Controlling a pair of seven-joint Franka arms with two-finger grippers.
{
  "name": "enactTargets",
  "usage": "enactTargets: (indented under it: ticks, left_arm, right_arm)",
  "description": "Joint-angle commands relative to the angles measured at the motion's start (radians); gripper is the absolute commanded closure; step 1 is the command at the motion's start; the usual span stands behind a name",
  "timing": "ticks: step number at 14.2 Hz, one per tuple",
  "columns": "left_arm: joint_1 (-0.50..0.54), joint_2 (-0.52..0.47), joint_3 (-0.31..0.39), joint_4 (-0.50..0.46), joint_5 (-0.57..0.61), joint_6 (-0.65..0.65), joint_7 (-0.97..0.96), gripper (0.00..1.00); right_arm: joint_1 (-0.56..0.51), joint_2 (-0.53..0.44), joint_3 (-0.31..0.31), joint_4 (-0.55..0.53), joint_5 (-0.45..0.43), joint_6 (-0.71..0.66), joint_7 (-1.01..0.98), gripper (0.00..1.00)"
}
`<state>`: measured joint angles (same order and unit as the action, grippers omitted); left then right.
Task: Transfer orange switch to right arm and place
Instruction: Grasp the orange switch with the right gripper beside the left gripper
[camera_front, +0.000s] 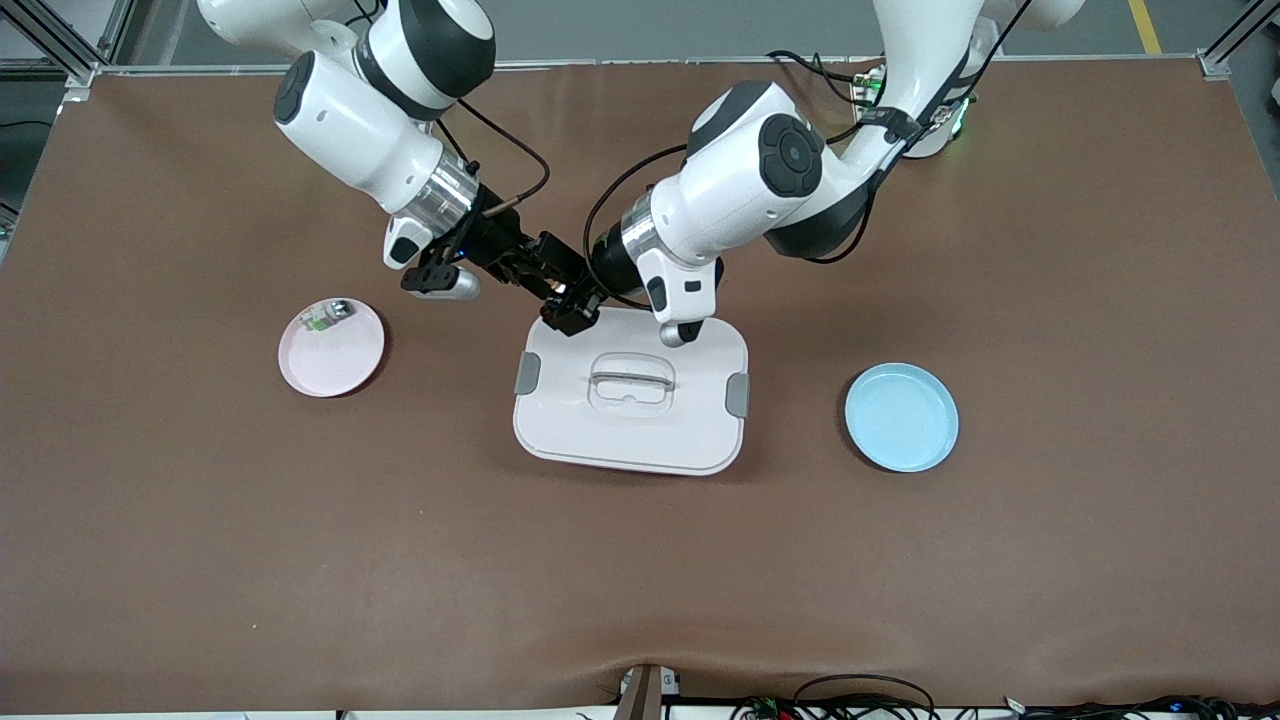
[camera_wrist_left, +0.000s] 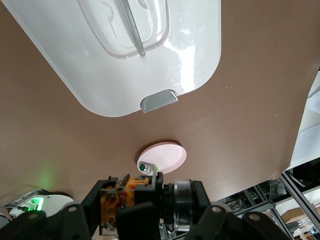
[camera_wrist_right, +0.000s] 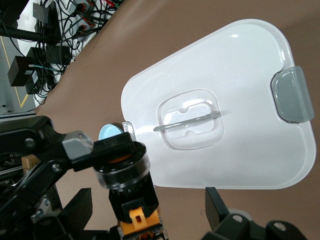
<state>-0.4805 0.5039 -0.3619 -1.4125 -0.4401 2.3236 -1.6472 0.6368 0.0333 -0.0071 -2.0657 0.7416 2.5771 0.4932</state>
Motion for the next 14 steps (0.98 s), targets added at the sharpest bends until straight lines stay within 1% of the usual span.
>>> enactTargets:
  ticks: [1,4,5,6,7,8,10,14]
  left_arm:
    - [-0.009,0.016,-0.002,0.033,-0.019,0.006,-0.013,1.0]
    - [-0.009,0.018,-0.002,0.043,-0.02,0.006,-0.013,1.0]
    - [-0.01,0.018,-0.002,0.046,-0.026,0.006,-0.013,1.0]
    - [-0.009,0.018,0.0,0.049,-0.028,0.006,-0.013,1.0]
    - [-0.01,0.018,0.0,0.05,-0.028,0.006,-0.011,1.0]
    - [-0.01,0.018,0.0,0.05,-0.028,0.006,-0.011,1.0]
    - [-0.009,0.018,0.0,0.05,-0.028,0.006,-0.013,1.0]
    - [-0.01,0.018,0.0,0.05,-0.029,0.006,-0.013,1.0]
  right_arm:
    - [0.023,-0.006,-0.008,-0.002,0.022,0.0,0.007,0.0]
    - [0.023,-0.01,-0.008,-0.004,0.022,-0.005,0.007,0.0]
    - [0.021,-0.01,-0.008,-0.004,0.022,-0.005,0.007,0.38]
    - [0.021,-0.01,-0.01,-0.004,0.022,-0.005,0.007,0.63]
    - [0.021,-0.01,-0.01,-0.004,0.022,-0.005,0.004,0.79]
    - [0.021,-0.01,-0.008,-0.002,0.022,-0.005,0.002,0.9]
    - [0.021,-0.012,-0.01,-0.004,0.022,-0.008,0.001,1.0]
    - [0.017,-0.013,-0.011,-0.002,0.022,-0.02,0.001,1.0]
